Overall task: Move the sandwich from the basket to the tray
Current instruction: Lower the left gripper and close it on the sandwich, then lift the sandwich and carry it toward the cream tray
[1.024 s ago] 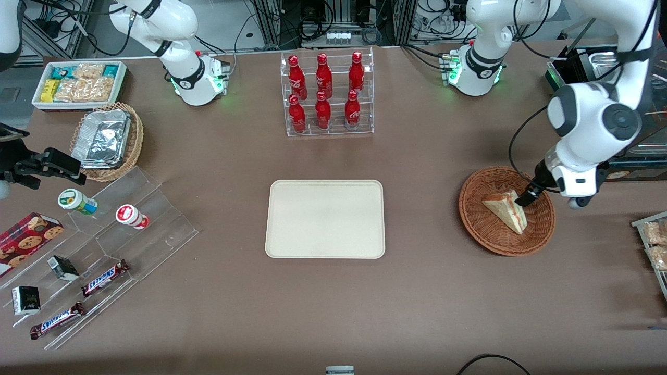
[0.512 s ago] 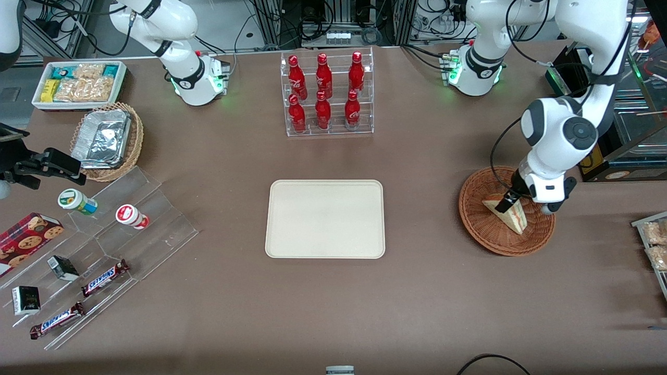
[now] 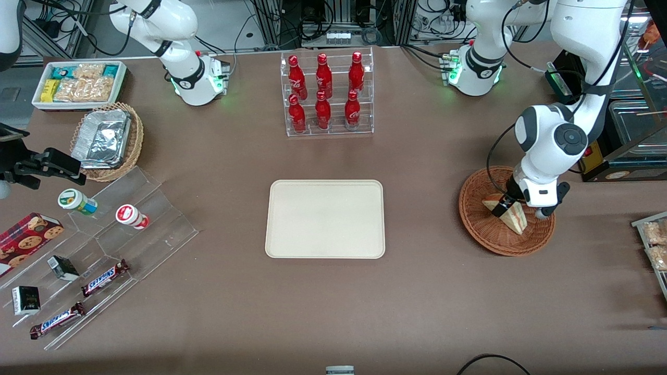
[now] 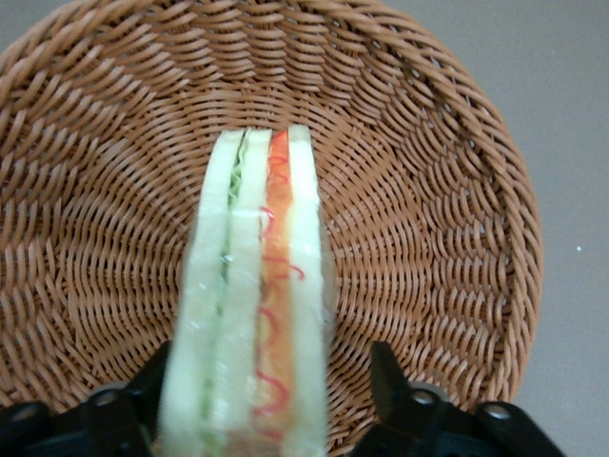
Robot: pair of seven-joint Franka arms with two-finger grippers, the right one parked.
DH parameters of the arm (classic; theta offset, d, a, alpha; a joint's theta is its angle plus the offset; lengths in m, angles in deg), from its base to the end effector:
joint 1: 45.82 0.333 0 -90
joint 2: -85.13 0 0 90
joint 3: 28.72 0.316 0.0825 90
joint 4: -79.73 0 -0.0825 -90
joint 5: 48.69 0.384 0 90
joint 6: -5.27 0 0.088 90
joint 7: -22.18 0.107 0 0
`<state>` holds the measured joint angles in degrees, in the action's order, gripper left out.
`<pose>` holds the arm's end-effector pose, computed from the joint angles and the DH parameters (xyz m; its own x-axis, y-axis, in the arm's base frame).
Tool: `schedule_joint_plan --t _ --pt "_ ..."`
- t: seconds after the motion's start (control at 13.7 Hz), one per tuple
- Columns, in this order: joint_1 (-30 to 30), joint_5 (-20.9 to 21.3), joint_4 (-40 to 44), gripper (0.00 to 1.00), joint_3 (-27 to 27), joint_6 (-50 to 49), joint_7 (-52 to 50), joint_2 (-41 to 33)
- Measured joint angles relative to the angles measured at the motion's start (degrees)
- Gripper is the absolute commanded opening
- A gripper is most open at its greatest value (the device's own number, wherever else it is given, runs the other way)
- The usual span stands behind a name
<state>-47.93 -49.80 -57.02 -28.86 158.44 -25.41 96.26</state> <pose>0.5131 -0.0196 0.2473 0.6882 0.7235 0.0542 0.7196 -0.6903 0.0753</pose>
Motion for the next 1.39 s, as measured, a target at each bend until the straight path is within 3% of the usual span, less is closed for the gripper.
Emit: schedule_joint_plan --t 0.15,0.22,0.44,0.66,0.88,1.1,1.39 --pt "0.01 0.17 0.34 0.12 0.42 -0.16 0.06 -0.5" --pt "0.01 0.71 0.58 0.09 0.49 -0.78 0.06 -0.9" --pt "-0.05 2.81 2.62 0.1 0.47 -8.22 0.05 -3.48" --pt "-1.35 7.95 8.54 0.1 -0.36 -24.72 0.09 -9.08" --pt "-7.02 9.1 17.1 0.11 -1.5 -40.75 0.09 -13.58" --pt "-11.9 8.8 23.49 0.12 -2.04 -49.16 2.56 -15.55" --pt "-17.47 1.68 28.2 0.12 -2.4 -52.88 10.98 -15.49"
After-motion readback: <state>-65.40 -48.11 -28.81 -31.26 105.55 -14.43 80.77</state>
